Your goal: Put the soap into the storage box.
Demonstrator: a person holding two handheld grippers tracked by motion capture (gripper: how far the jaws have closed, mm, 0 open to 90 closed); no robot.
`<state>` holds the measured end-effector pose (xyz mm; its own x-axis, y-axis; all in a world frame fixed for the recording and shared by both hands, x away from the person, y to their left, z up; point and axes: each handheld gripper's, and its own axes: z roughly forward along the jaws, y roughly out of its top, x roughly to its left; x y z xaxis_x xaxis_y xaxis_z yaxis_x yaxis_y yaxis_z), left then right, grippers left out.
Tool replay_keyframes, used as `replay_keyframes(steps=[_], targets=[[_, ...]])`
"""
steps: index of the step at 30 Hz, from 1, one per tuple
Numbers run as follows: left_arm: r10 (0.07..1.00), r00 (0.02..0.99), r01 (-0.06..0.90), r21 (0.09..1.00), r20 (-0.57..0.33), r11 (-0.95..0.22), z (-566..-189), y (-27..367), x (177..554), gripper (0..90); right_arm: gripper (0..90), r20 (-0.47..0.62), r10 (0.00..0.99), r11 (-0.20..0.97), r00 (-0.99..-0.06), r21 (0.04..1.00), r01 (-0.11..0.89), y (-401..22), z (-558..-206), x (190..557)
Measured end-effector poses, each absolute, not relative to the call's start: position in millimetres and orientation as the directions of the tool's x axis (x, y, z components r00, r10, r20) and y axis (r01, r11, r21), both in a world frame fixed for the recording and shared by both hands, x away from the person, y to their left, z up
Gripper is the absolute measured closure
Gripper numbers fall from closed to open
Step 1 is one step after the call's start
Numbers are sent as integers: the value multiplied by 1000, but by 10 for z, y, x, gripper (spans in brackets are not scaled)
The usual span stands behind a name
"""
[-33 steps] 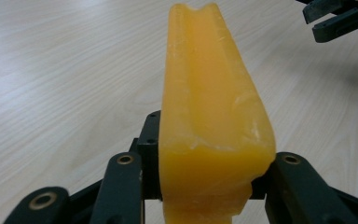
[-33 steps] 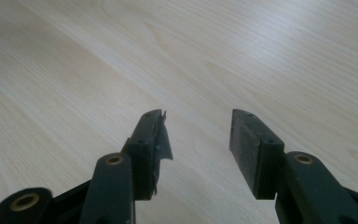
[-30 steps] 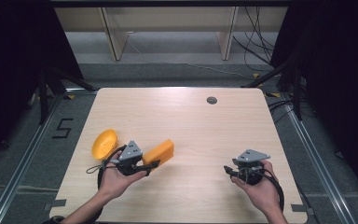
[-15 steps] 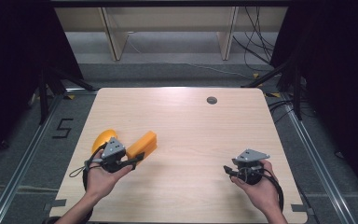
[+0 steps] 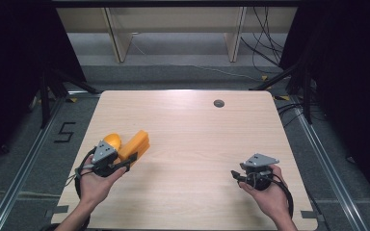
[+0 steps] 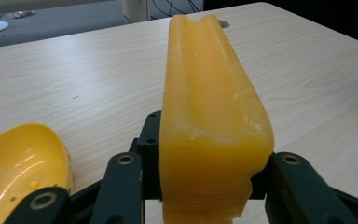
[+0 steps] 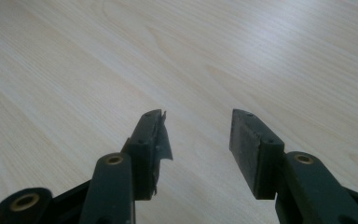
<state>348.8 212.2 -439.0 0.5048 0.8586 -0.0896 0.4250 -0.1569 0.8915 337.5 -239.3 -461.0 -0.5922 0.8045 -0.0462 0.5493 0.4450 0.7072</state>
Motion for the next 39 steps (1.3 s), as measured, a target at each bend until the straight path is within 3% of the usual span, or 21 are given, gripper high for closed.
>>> replay_keyframes(steps=[16,39], targets=[[905,417,421,900,-81,-114,-4374,2241,3507,602,548,-40,805,439,-592,711,549,-2389,-4606,3376],[986,150,391,920,-67,3,-4444,2592,3530,602,546,-47,807,433,-588,725,536,-2405,-4590,3372]])
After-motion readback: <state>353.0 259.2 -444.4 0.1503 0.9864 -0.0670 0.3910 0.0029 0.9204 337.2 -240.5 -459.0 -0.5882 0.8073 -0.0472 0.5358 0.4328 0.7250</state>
